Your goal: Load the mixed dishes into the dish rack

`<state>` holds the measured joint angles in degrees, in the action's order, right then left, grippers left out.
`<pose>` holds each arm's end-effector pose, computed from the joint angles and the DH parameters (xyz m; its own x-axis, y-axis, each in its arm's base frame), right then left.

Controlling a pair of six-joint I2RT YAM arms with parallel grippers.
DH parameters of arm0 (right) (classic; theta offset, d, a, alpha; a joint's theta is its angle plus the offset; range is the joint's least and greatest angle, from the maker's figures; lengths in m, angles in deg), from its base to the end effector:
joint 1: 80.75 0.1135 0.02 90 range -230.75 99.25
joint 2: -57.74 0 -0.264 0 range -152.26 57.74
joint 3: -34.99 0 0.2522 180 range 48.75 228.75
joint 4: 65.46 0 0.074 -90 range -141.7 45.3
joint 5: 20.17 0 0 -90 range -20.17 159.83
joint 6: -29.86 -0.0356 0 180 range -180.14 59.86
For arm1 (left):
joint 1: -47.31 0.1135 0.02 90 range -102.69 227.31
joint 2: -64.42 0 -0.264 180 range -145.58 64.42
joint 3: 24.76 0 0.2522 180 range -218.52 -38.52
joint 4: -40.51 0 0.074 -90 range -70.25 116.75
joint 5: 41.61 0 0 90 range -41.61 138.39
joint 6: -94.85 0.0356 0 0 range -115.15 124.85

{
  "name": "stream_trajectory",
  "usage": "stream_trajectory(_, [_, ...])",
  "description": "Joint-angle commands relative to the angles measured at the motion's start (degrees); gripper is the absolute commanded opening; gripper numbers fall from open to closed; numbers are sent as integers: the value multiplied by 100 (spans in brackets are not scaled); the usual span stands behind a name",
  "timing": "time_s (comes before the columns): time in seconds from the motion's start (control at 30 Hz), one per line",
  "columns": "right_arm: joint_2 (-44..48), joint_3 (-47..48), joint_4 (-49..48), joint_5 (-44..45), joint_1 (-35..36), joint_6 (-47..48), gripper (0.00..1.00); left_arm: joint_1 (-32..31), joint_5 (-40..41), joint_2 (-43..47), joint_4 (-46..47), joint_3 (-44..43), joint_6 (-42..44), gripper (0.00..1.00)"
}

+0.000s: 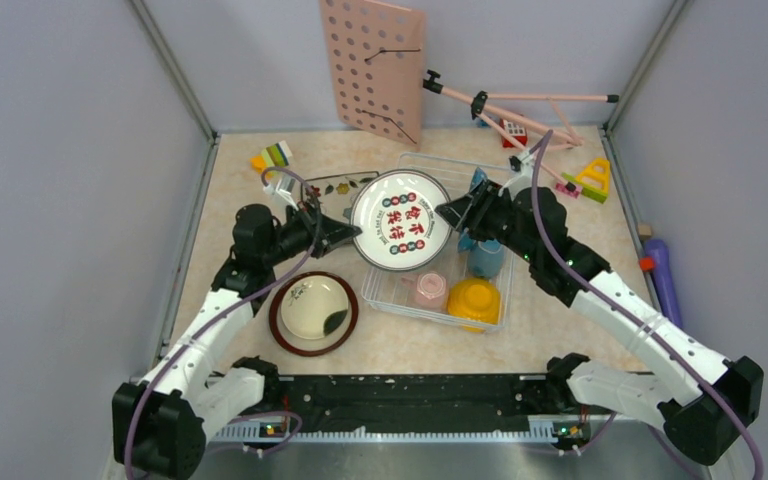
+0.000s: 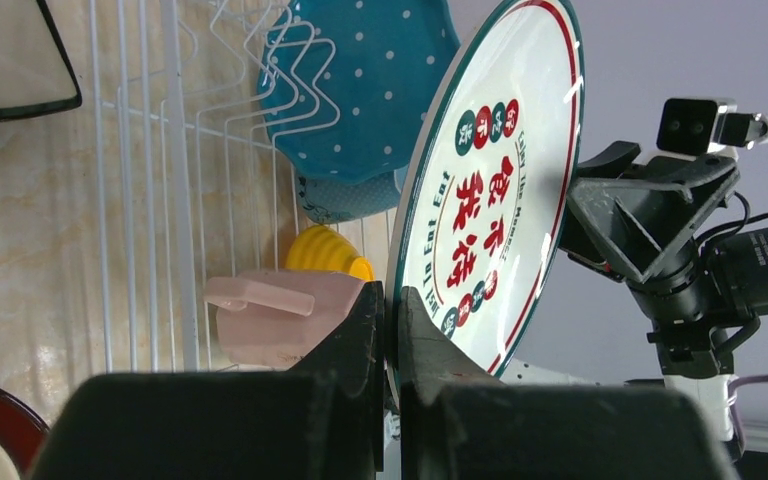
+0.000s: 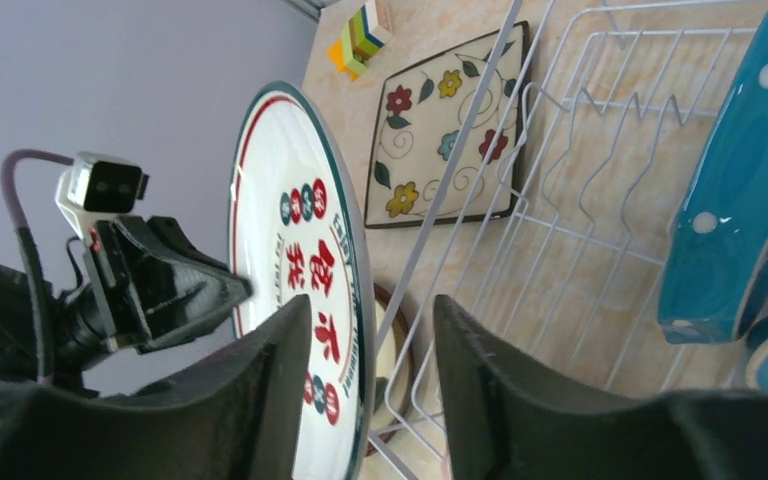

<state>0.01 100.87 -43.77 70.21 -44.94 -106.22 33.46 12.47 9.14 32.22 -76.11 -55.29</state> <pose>0.1909 0.1375 0.3468 -0.5494 0.4918 -0.6755 -0.2655 0.6638 0.6992 0.2103 -0.0734 0.2914 -0.7532 -0.5376 -0.3789 0.1955 0.3671 -0.9094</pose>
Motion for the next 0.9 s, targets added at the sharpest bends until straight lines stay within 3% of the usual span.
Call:
stream_trajectory(0.0, [5,176,-296,-96,-19,-49,36,-127,-266,-71,638,-232,161,0])
stream_trajectory(0.1, [69,176,-203,97,-16,-83,5,-194,-250,-144,565,-240,337,0])
stream_trajectory(0.13, [85,180,-163,154,-13,-85,0,-204,-242,-168,515,-253,409,0])
stream_trajectory(0.3, [133,211,24,321,-21,-94,0,-215,-658,-321,81,-551,1555,3])
stream_trajectory(0.47, [204,238,184,478,-13,-81,0,-215,-196,-462,-1582,-1237,2932,33])
stream_trajectory(0.63, [257,242,260,514,-16,-94,0,-215,145,-298,-2205,-1510,3645,79])
stream_trajectory(0.7, [264,263,310,532,-19,-110,0,-215,440,-188,-2378,-1598,3786,92])
stream_trajectory(0.87, [273,336,450,593,-21,-127,0,-215,1403,254,-2831,-1811,4243,98])
